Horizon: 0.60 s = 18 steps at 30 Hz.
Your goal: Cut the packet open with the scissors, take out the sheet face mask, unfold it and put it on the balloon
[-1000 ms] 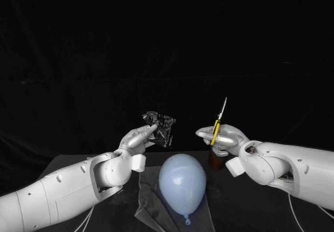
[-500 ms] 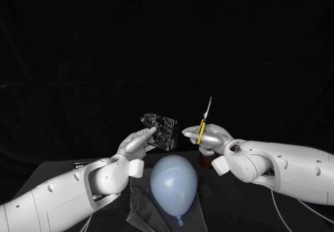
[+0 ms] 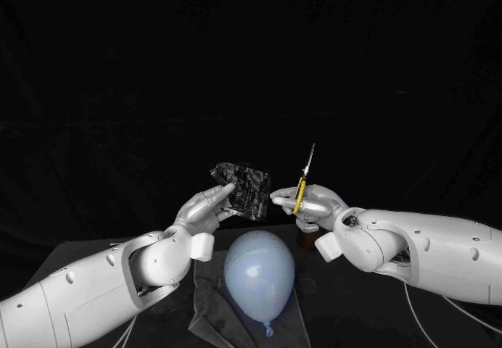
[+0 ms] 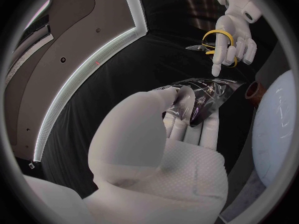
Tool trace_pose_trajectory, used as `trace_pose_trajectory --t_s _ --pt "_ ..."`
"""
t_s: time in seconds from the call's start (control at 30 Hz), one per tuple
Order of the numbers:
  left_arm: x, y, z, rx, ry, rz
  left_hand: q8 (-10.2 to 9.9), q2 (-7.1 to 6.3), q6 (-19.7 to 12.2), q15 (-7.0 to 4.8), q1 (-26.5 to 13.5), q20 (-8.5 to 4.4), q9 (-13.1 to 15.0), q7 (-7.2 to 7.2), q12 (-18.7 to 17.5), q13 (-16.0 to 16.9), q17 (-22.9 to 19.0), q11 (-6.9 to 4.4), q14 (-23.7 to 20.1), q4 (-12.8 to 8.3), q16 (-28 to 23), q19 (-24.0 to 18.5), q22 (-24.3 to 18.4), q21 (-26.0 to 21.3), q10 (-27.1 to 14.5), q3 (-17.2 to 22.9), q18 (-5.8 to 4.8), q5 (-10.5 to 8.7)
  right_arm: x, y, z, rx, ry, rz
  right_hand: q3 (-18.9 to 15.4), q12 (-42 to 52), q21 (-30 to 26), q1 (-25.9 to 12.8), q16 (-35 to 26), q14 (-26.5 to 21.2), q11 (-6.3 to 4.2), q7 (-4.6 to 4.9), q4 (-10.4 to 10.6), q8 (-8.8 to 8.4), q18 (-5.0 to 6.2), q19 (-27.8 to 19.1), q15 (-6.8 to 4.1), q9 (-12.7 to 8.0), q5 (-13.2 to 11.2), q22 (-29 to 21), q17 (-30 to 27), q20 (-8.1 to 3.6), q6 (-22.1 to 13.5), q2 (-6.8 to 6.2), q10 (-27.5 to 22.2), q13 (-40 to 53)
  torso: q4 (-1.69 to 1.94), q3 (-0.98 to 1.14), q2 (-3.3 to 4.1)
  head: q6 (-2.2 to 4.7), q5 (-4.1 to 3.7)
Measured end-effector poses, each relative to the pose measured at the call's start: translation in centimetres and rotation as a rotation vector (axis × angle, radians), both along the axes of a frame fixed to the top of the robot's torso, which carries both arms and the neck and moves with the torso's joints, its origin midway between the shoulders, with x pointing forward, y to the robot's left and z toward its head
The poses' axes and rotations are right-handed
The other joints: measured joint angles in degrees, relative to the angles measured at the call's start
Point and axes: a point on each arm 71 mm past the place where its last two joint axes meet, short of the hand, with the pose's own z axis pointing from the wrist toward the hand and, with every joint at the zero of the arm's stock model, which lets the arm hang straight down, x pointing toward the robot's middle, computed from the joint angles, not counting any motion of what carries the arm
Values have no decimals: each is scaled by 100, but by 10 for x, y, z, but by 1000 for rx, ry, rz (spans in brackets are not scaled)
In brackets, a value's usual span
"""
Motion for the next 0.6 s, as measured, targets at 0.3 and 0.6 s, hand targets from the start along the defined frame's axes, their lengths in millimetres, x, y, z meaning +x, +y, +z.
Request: trace_pose_trajectory --t_s 0.3,0.6 --pt "0 -4 1 0 0 -23 -2 6 0 0 -6 0 11 0 0 0 0 0 0 -18 0 -1 -8 0 0 -13 -2 0 -1 3 0 8 -1 9 -394 108 -2 -98 -3 10 0 -12 65 0 -1 9 9 -243 0 -1 5 11 -51 -154 0 5 -3 4 3 -9 -1" --pt "-1 -7 2 0 -3 -45 -3 6 0 -22 -6 1 15 0 0 0 0 0 22 -31 0 -1 -15 -1 0 0 -4 -1 -1 4 0 14 1 13 -431 129 -4 -98 -7 0 -1 -11 71 1 -1 11 42 -330 0 -5 5 32 -70 -154 0 6 -5 5 3 -12 -10"
